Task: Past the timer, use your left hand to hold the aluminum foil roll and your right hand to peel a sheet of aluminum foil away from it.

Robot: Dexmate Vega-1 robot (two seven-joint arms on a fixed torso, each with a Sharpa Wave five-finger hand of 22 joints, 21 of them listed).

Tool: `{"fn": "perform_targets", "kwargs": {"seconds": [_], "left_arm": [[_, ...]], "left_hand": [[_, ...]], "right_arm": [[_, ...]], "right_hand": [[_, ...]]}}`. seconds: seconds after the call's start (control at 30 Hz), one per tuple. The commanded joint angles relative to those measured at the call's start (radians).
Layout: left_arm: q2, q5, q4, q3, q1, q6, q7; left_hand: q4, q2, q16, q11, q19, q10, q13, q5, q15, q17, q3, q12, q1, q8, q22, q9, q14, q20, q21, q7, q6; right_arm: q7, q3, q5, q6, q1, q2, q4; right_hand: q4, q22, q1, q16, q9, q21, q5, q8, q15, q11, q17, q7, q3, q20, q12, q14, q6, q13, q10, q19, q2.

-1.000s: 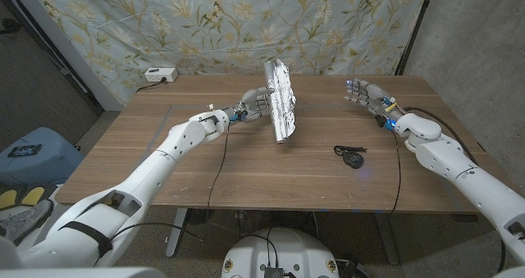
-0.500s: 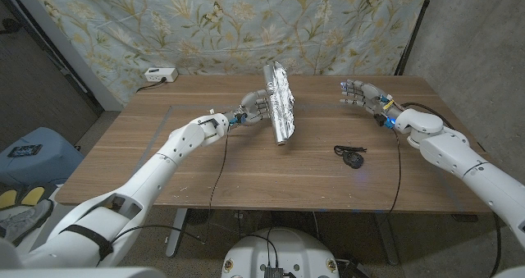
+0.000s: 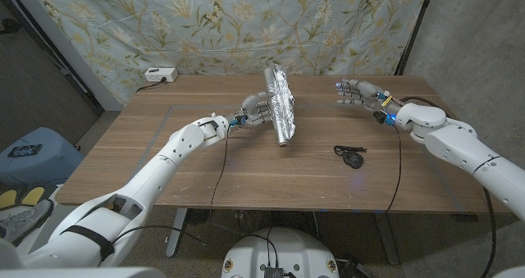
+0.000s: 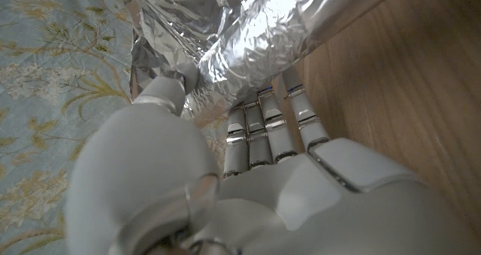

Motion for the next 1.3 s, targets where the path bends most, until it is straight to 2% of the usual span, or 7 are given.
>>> {"fn": "perform_targets", "kwargs": {"seconds": [0.03, 0.23, 0.43, 0.9, 1.3], "left_arm": [[-0.028, -0.056, 0.051, -0.013, -0.005, 0.033, -0.028], [-0.035, -0.060, 0.060, -0.015, -0.006, 0.036, -0.030], [-0.036, -0.057, 0.058, -0.015, -0.006, 0.038, -0.026], [-0.030, -0.059, 0.044, -0.013, -0.007, 0.057, -0.011], [-0.029, -0.061, 0.034, -0.010, -0.002, 0.065, -0.001]], "left_hand": [[0.005, 0.022, -0.001, -0.071, 0.007, 0.064, -0.006, 0.010, 0.003, 0.006, 0.014, -0.005, 0.008, 0.004, 0.001, 0.009, 0.010, -0.003, 0.004, -0.042, 0.038], [0.005, 0.022, -0.003, -0.070, 0.005, 0.064, -0.011, 0.011, 0.001, 0.008, 0.014, -0.007, 0.008, 0.004, 0.001, 0.012, 0.009, -0.004, 0.004, -0.042, 0.038], [0.004, 0.024, -0.003, -0.070, 0.005, 0.063, -0.011, 0.011, 0.003, 0.013, 0.014, -0.006, 0.009, 0.004, 0.001, 0.016, 0.008, -0.003, 0.004, -0.044, 0.037], [0.004, 0.025, -0.003, -0.071, 0.007, 0.068, -0.011, 0.013, 0.000, 0.019, 0.016, -0.002, 0.008, 0.010, 0.001, 0.024, 0.015, -0.004, 0.006, -0.042, 0.048], [0.003, 0.025, -0.003, -0.072, 0.009, 0.069, -0.010, 0.015, -0.003, 0.025, 0.017, 0.001, 0.008, 0.013, 0.002, 0.031, 0.020, -0.007, 0.008, -0.043, 0.053]], "right_arm": [[0.016, 0.005, 0.011, -0.070, -0.005, -0.056, -0.081], [0.022, 0.005, 0.019, -0.115, -0.003, -0.081, -0.127], [0.018, -0.003, 0.009, -0.178, 0.014, -0.115, -0.184], [-0.005, 0.000, 0.012, -0.307, 0.039, -0.169, -0.306], [0.006, 0.008, 0.034, -0.423, 0.072, -0.231, -0.417]], "right_hand": [[-0.004, 0.004, 0.007, 0.005, 0.004, -0.004, -0.002, 0.003, 0.005, 0.004, 0.002, 0.003, 0.001, -0.001, 0.001, 0.004, 0.001, 0.004, 0.001, 0.008, -0.002], [-0.010, 0.004, 0.010, 0.010, 0.004, -0.001, -0.003, 0.004, 0.012, 0.021, 0.002, 0.017, -0.001, -0.004, 0.002, 0.015, 0.005, 0.004, 0.004, 0.028, -0.001], [-0.030, 0.003, 0.025, 0.016, 0.004, 0.000, -0.003, 0.006, 0.019, 0.063, -0.001, 0.035, -0.003, -0.002, 0.009, 0.037, 0.014, 0.004, 0.023, 0.053, -0.010], [-0.054, 0.002, 0.041, 0.018, 0.004, -0.006, -0.004, 0.002, 0.033, 0.095, -0.005, 0.058, -0.010, 0.005, 0.006, 0.052, 0.007, 0.005, 0.021, 0.068, -0.026], [-0.076, 0.001, 0.059, 0.019, 0.004, -0.011, -0.003, -0.002, 0.053, 0.115, -0.009, 0.087, -0.013, 0.028, 0.005, 0.068, -0.003, 0.005, 0.022, 0.083, -0.036]]}}
